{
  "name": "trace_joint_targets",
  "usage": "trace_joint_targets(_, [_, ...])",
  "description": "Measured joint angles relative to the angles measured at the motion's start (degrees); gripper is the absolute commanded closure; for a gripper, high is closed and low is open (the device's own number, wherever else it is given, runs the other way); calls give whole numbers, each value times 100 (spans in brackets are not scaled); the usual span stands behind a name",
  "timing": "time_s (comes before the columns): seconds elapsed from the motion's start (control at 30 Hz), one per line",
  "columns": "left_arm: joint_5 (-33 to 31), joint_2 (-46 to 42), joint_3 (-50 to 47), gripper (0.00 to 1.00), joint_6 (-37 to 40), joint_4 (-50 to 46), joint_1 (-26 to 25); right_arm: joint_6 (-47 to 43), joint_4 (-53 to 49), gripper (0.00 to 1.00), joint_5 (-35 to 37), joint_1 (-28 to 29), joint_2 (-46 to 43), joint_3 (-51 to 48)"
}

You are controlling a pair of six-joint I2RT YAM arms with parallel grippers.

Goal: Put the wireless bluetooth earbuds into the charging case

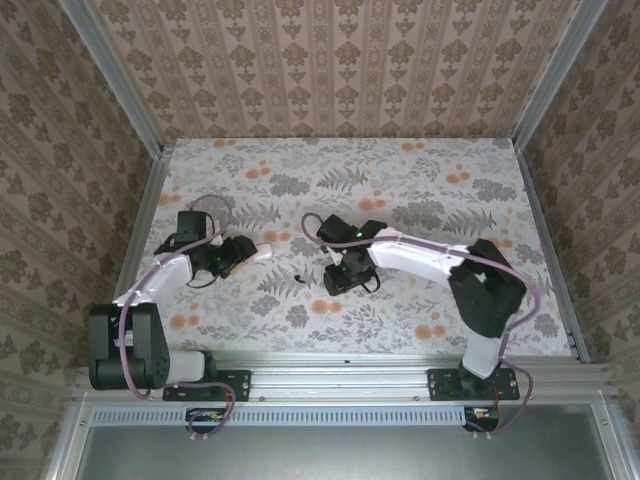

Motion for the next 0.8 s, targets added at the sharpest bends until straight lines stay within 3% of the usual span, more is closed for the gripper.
trace_joint_targets(0.13, [774,-42,15,42,168,275,-367,-968,831,57,50,2,-817,-214])
trace_joint_targets(0.33, [1578,-103,166,42,262,623,-901,-2264,1738,59,46,55,-1346,-483])
trace_joint_targets(0.53, [2046,-232,431,43,286,894,-1283,-3167,2319,59,-48,271,-1377,-820])
trace_joint_targets(0.8, [2192,-273,671,46,365,739,-1602,-3593,2717,60,-76,422,-1419,-844])
